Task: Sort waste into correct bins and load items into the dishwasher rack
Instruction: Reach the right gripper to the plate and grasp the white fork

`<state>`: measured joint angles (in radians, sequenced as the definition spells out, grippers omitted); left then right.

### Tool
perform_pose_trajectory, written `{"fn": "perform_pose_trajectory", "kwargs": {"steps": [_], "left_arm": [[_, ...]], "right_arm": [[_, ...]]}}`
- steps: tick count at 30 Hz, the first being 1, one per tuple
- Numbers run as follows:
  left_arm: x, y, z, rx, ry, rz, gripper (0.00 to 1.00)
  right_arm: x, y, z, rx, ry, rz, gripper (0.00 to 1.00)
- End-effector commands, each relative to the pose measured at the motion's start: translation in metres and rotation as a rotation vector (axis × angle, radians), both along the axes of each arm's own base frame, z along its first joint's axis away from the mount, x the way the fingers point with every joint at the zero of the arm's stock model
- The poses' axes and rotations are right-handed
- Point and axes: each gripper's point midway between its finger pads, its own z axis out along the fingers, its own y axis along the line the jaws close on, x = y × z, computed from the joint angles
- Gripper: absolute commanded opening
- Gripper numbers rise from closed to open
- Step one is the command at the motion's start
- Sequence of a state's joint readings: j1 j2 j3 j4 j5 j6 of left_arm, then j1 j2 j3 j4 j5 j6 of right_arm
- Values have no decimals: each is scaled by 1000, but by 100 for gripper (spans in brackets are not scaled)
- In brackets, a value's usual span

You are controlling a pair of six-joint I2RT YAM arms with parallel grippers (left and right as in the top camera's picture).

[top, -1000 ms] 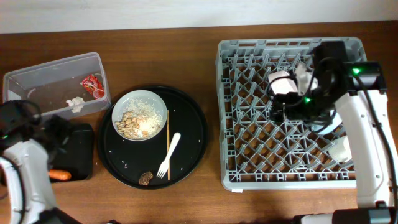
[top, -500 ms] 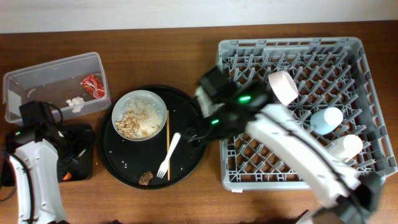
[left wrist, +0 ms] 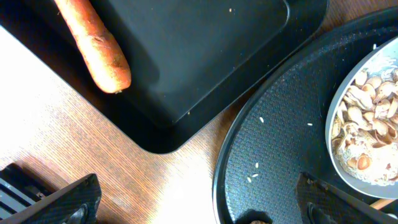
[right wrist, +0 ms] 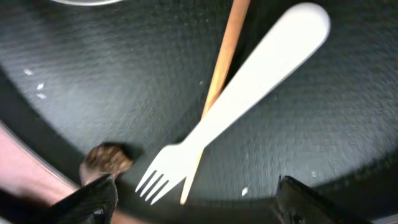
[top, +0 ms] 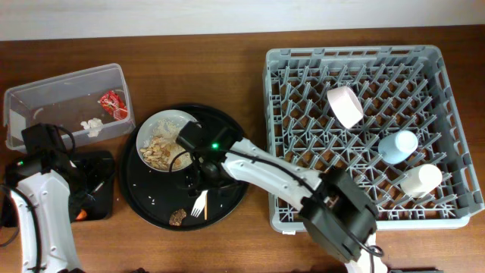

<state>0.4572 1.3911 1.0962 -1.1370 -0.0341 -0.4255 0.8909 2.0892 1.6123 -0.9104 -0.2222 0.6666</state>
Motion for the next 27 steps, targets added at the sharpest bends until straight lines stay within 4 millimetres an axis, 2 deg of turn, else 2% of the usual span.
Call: {"fn": "perform_pose_trajectory", "kwargs": {"steps": [1, 5, 6, 20, 24, 27], "left_arm": [[-1, 4, 4, 22, -8, -9, 99], [-1, 3, 4, 21, -8, -8, 99], [-1, 3, 4, 22, -8, -9, 99], [-1, 3, 4, 19, -9, -9, 99], [-1, 3, 4, 18, -9, -9, 99], [-1, 3, 4, 19, -9, -9, 99]], "right_arm": [[3, -3, -16, -68, -25, -79, 78], [9, -7, -24, -107, -60, -101, 62], [9, -7, -25, -109, -59, -104, 61], [-4, -4, -52, -144, -13, -76, 61], [-7, -5, -53, -154, -6, -72, 42], [-10, -14, -51, -185, 15, -77, 30]]}}
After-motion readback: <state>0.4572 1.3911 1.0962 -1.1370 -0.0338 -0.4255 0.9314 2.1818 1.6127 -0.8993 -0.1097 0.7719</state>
